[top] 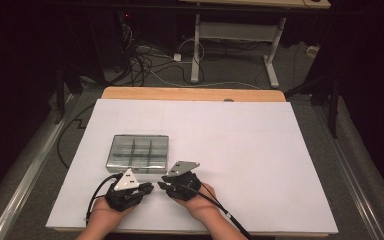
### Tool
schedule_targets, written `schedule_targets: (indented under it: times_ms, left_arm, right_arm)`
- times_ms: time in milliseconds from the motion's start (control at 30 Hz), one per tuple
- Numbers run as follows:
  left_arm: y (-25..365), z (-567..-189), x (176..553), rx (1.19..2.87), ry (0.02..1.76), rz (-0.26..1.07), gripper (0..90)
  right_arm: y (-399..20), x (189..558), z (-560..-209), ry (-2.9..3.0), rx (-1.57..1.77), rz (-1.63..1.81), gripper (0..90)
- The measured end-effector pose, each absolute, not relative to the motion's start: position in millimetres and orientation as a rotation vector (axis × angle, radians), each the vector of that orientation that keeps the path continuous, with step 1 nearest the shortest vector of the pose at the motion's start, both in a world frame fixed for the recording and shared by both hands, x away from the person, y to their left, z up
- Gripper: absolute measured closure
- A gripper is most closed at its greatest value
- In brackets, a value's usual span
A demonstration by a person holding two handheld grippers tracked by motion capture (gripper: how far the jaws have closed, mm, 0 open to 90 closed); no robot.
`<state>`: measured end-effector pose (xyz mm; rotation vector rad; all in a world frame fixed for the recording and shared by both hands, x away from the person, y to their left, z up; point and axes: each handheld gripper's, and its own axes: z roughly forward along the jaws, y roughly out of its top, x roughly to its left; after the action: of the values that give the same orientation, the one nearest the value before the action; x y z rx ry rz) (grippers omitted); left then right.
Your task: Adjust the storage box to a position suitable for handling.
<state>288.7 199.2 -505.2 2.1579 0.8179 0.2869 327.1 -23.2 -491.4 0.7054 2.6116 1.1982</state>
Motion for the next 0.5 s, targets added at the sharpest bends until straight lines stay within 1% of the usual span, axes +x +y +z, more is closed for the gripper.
schedule_targets:
  times_ms: [100, 167, 200, 367, 500]
  left_arm:
    - [206.2, -504.9, 287.7, 2.142, 0.834, 0.297, 78.7]
    - [208.1, -504.2, 287.0, 2.134, 0.837, 0.298, 78.7]
    - [208.4, -504.1, 286.7, 2.13, 0.836, 0.299, 78.7]
    - [206.6, -504.6, 287.0, 2.118, 0.828, 0.279, 78.7]
    - [197.9, -504.1, 288.0, 2.109, 0.807, 0.257, 78.7]
  right_arm:
    - [-14.6, 327.7, -495.9, 2.633, 0.684, 1.141, 73.0]
    - [-10.9, 327.3, -498.5, 2.624, 0.68, 1.091, 78.7]
    - [-10.6, 327.3, -498.4, 2.617, 0.681, 1.086, 79.8]
    - [-12.6, 327.6, -497.8, 2.624, 0.668, 1.095, 80.5]
    - [-23.9, 322.9, -493.0, 2.598, 0.676, 1.143, 80.5]
